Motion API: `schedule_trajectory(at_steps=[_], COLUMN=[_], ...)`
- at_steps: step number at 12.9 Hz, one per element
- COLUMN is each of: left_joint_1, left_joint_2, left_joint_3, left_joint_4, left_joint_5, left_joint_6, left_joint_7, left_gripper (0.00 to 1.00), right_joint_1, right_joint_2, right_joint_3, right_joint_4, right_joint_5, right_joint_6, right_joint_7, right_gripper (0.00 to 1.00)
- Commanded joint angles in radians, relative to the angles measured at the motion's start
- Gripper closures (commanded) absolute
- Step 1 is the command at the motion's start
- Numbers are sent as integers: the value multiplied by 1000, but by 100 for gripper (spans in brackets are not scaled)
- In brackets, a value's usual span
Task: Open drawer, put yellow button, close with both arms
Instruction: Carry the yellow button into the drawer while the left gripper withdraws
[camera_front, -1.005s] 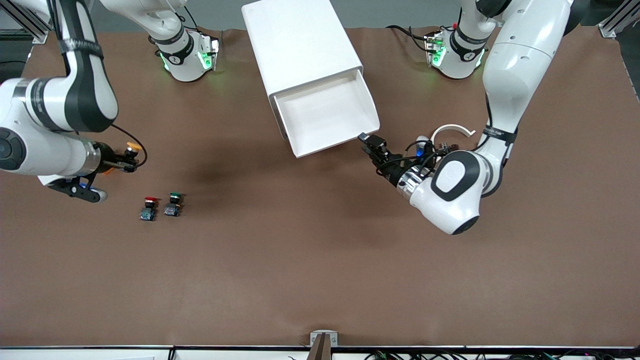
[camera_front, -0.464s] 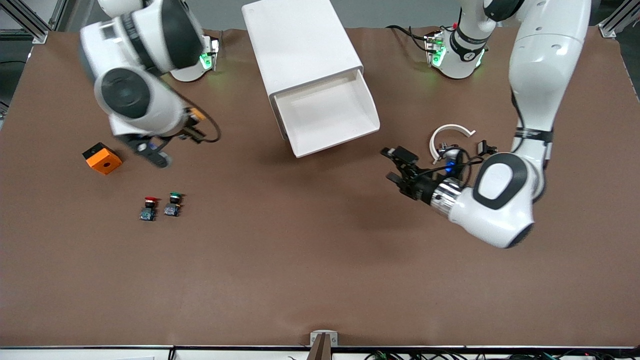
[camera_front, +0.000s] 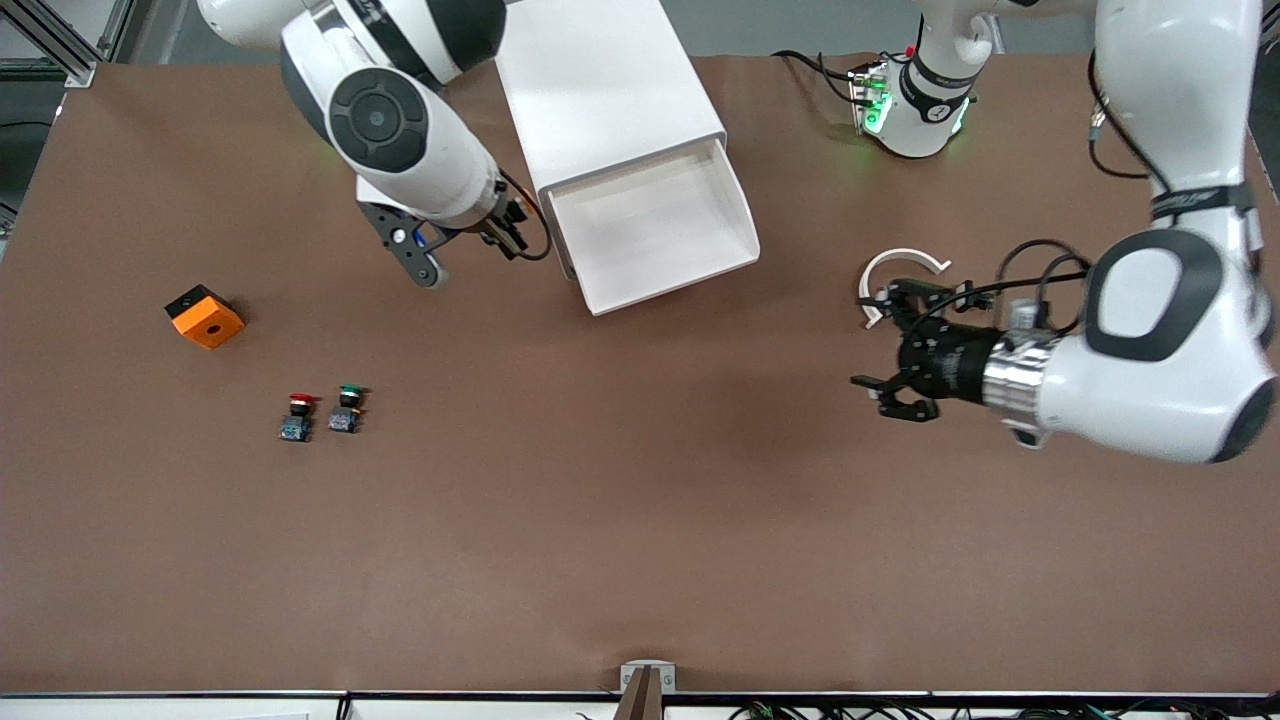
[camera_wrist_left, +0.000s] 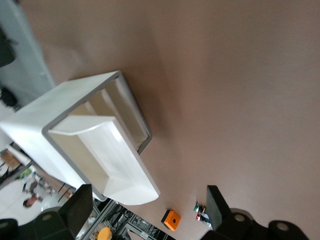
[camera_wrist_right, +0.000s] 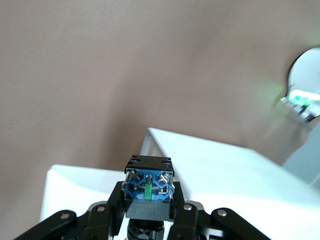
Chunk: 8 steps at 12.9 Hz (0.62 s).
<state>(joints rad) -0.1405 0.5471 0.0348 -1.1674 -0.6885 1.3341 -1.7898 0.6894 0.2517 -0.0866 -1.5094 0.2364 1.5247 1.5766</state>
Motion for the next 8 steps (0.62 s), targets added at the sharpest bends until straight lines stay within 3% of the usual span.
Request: schedule_trajectory(at_steps=[1,5,8], left_joint_1=[-2,2,-14], left_joint_2=[-53,-78,-124], left_joint_3=[94,132,119], left_joint_4=[-18,-20,-23], left_joint_5=[26,142,335], left_joint_6=[-9,-9,-7], left_joint_7=[148,549,723], left_gripper=[0,0,0], right_joint_1=[64,131,157], right_joint_2=[61,103,138], right_joint_3=[-15,-15,-13], right_joint_4=[40,41,61], right_joint_5=[24,24,24], right_joint_6=[101,228,245], right_joint_7=[147,253,267], right_gripper=[66,66,66])
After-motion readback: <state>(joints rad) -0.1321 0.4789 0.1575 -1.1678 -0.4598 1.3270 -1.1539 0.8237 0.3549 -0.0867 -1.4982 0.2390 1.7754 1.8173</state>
